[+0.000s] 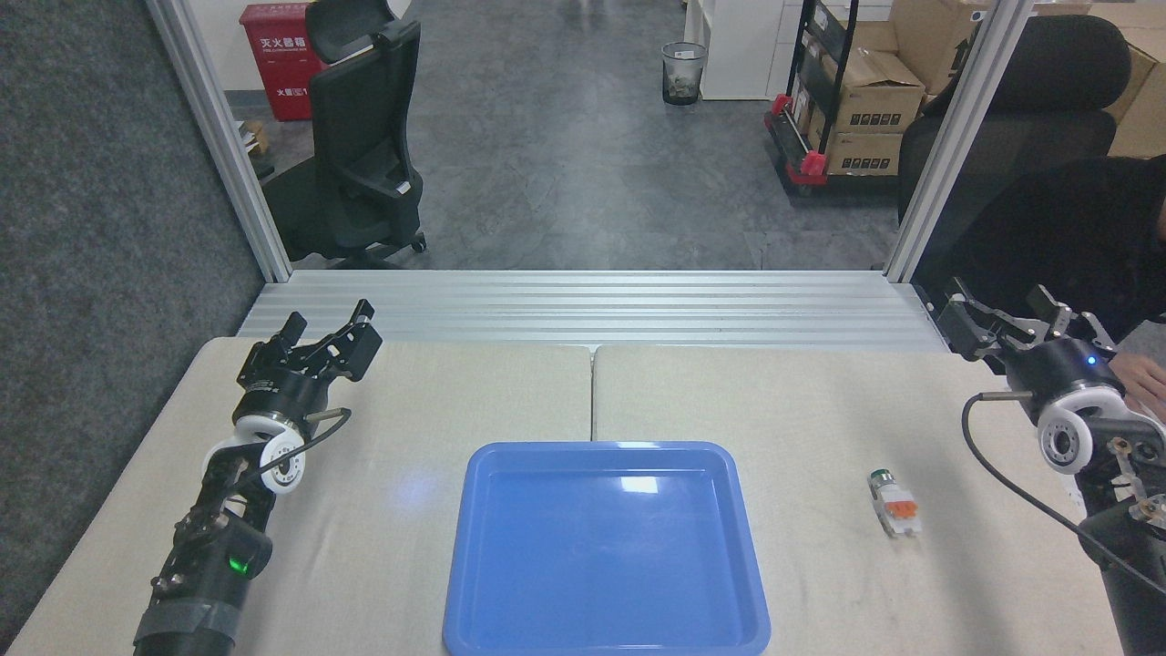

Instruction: Pick up switch part and place in tray

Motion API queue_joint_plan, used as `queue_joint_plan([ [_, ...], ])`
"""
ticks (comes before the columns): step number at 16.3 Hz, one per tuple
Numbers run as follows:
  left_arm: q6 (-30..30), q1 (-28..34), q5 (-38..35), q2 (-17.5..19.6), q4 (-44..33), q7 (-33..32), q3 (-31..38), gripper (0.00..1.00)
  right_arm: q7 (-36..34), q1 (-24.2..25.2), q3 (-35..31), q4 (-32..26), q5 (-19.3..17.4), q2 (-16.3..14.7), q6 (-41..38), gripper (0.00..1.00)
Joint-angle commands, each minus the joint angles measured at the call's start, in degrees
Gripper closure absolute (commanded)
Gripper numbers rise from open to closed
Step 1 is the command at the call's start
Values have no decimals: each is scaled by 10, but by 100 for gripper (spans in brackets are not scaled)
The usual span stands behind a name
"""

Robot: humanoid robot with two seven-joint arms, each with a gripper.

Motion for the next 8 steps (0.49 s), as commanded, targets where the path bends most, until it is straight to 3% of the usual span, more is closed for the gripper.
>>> queue_joint_plan([
  [1, 0, 0, -10, 1, 0, 0, -18, 0, 0, 2, -13, 3, -5, -4, -2, 2],
  [8, 0, -1, 2, 1, 0, 0, -13, 0, 0, 0, -10, 3, -5, -1, -3, 2],
])
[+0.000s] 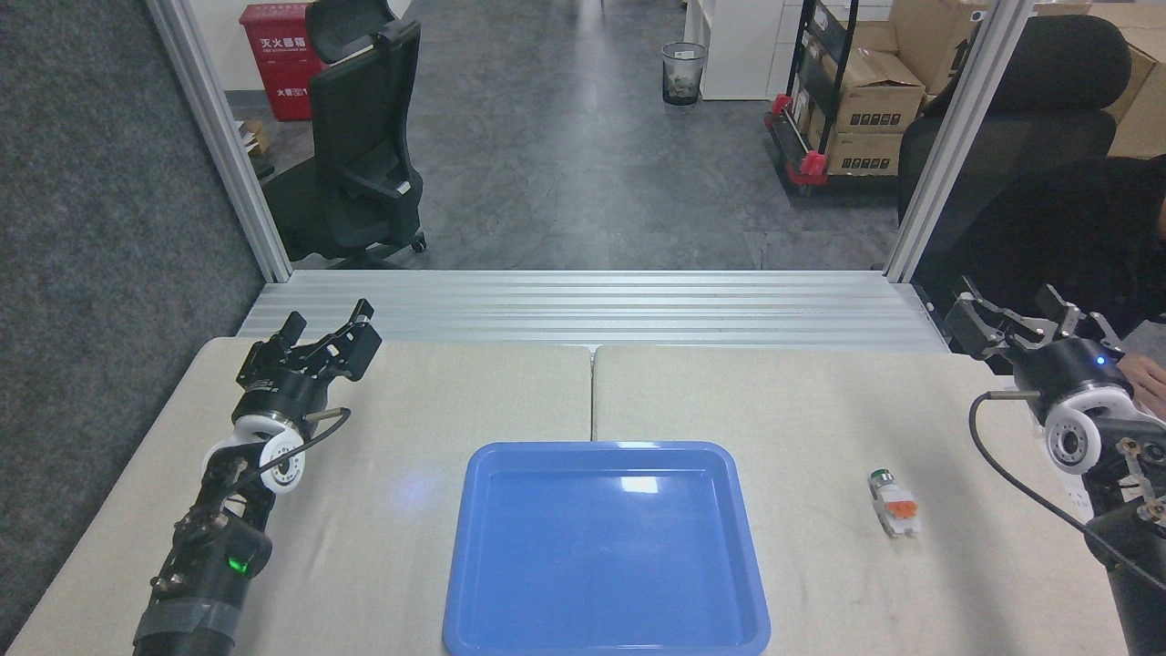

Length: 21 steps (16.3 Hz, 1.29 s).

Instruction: Pick up switch part and place in tray

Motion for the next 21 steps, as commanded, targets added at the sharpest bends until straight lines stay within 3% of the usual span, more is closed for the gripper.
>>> queue_joint_plan([
  [1, 0, -1, 1, 0, 0, 0, -13, 0, -1, -1, -2, 1, -1, 0, -1, 2],
  [21, 1, -1, 1, 0, 0, 0, -13, 0, -3, -4, 4, -4, 1, -2, -4, 2],
])
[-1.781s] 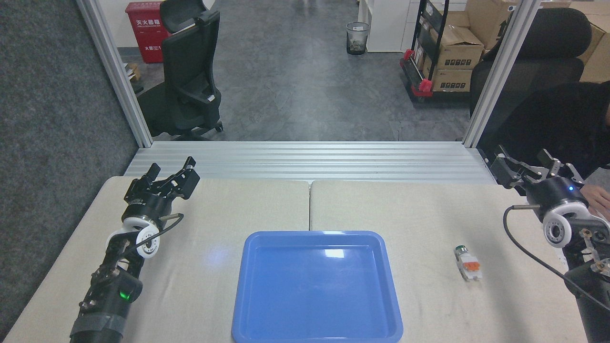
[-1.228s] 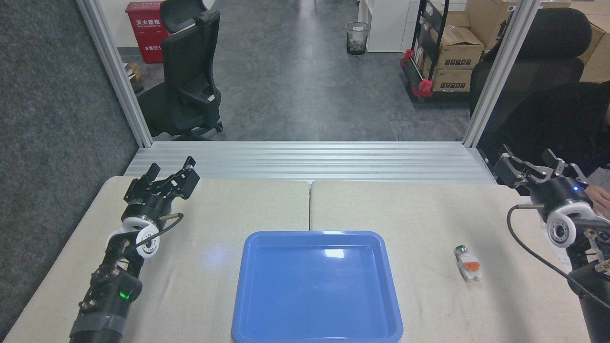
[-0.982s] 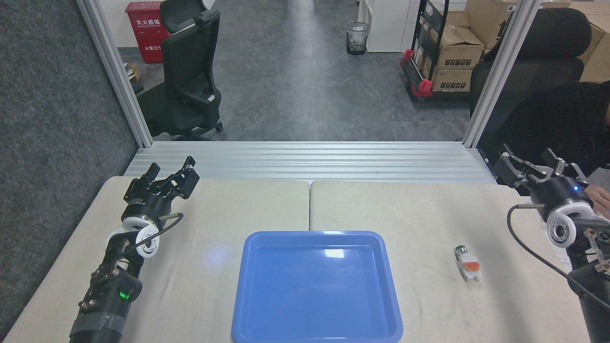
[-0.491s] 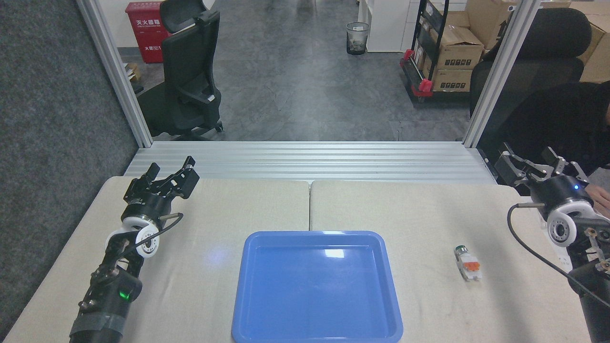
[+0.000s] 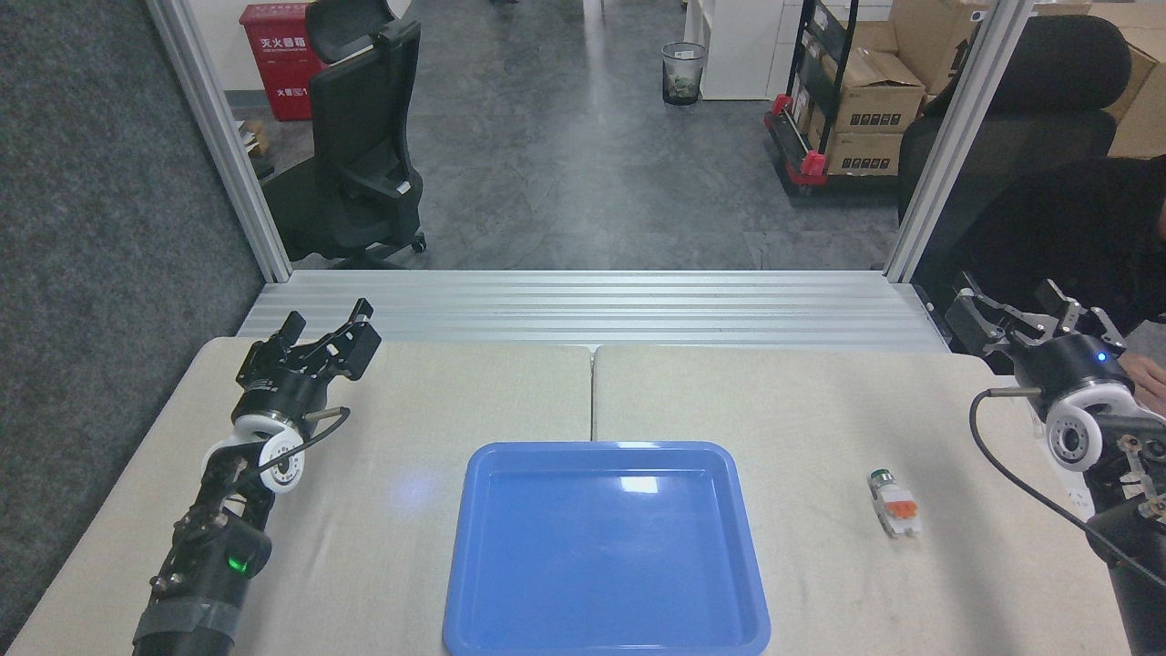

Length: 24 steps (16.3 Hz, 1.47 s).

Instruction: Pick up switch part and place in tray

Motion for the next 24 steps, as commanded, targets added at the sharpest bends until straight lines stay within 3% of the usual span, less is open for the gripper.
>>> queue_joint_plan([
  [1, 0, 0, 0, 0, 0, 0, -13, 0, 0, -2, 2, -3, 1, 0, 0, 2],
  [11, 0, 0, 0, 0, 0, 0, -13, 0, -1, 9, 20, -5, 1, 4, 0, 2],
  [14, 0, 0, 0, 0, 0, 0, -13, 0, -9, 81, 31, -36, 1, 4, -6, 2],
  [19, 0, 0, 0, 0, 0, 0, -13, 0, -42, 212, 33, -34, 3, 8, -59, 1],
  [24, 0, 0, 0, 0, 0, 0, -13, 0, -54, 227, 85, -12, 13, 17, -53, 1],
])
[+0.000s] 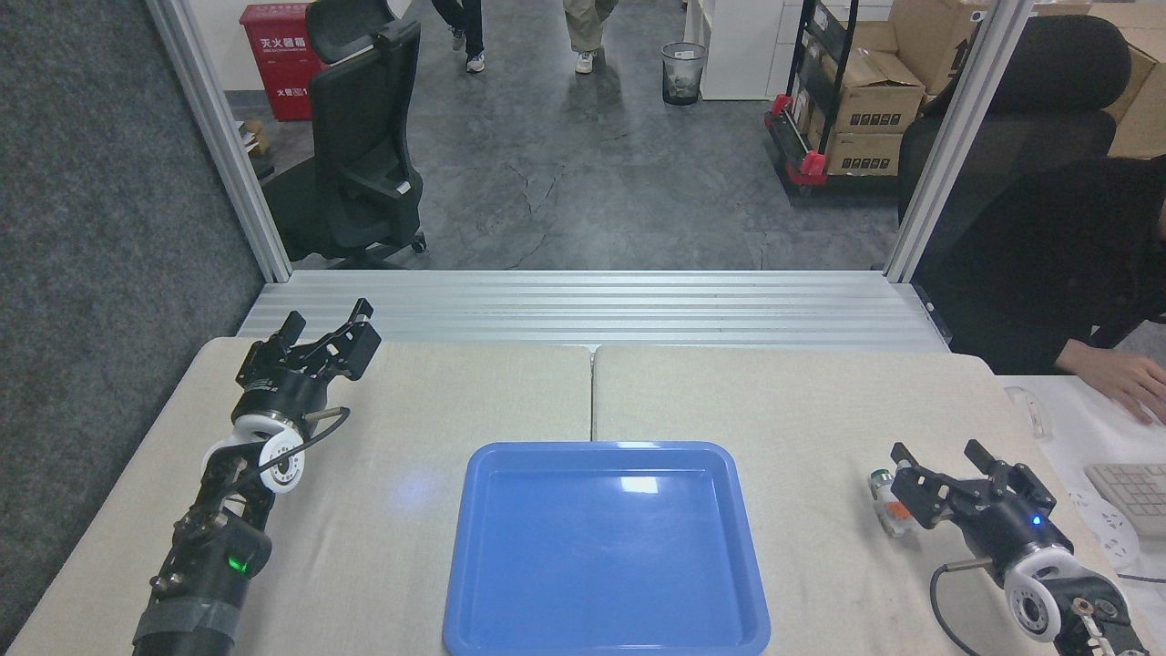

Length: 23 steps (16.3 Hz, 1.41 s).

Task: Pick up switch part and place in tray
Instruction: 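Move the right gripper down over the white-and-orange switch part, then close the right gripper on the switch part and lift it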

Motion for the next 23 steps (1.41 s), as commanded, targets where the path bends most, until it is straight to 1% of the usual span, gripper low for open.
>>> queue_joint_plan([
  [1, 0, 0, 0, 0, 0, 0, -13, 0, -5, 36, 54, 28, 8, 8, 3, 2],
  [3, 0, 0, 0, 0, 0, 0, -13, 0, -5, 31, 82, 59, 12, 8, 3, 2],
  [4, 0, 0, 0, 0, 0, 0, -13, 0, -5, 30, 99, 66, 11, 9, 3, 2],
  [6, 0, 0, 0, 0, 0, 0, -13, 0, -5, 30, 109, 69, 11, 18, 3, 2],
  [7, 0, 0, 0, 0, 0, 0, -13, 0, -5, 30, 108, 69, 11, 25, 3, 6],
  [8, -1, 1, 0, 0, 0, 0, -13, 0, -5, 29, 108, 69, 11, 28, 4, 32],
  [9, 0, 0, 0, 0, 0, 0, -13, 0, -5, 28, 107, 69, 10, 27, 4, 46],
  [10, 0, 1, 0, 0, 0, 0, -13, 0, -5, 28, 103, 69, 8, 26, 3, 63],
  [12, 0, 0, 0, 0, 0, 0, -13, 0, -5, 26, 98, 69, 5, 25, 4, 100],
  [14, 0, 1, 0, 0, 0, 0, -13, 0, -6, 17, 94, 60, -1, 32, 11, 100],
  [15, 0, 0, 0, 0, 0, 0, -13, 0, -6, 16, 75, 38, -5, 33, 14, 100],
  [16, 0, 0, 0, 0, 0, 0, -13, 0, -5, 17, 49, -6, -5, 38, 14, 100],
  [17, 0, 0, 0, 0, 0, 0, -13, 0, -1, 19, 36, -62, -5, 44, 14, 100],
  [18, 0, 0, 0, 0, 0, 0, -13, 0, 2, 23, 33, -110, -5, 49, 17, 100],
  [19, 0, 0, 0, 0, 0, 0, -13, 0, 8, 29, 35, -174, -5, 53, 27, 100],
  [20, 0, 0, 0, 0, 0, 0, -13, 0, 26, 44, 35, -238, -5, 65, 40, 100],
  [21, 0, 0, 0, 0, 0, 0, -13, 0, 47, 57, 36, -295, -4, 84, 46, 100],
  [22, 0, 0, 0, 0, 0, 0, -13, 0, 63, 68, 37, -329, -3, 106, 46, 100],
  [23, 0, 0, 0, 0, 0, 0, -13, 0, 79, 90, 41, -357, 6, 137, 46, 100],
])
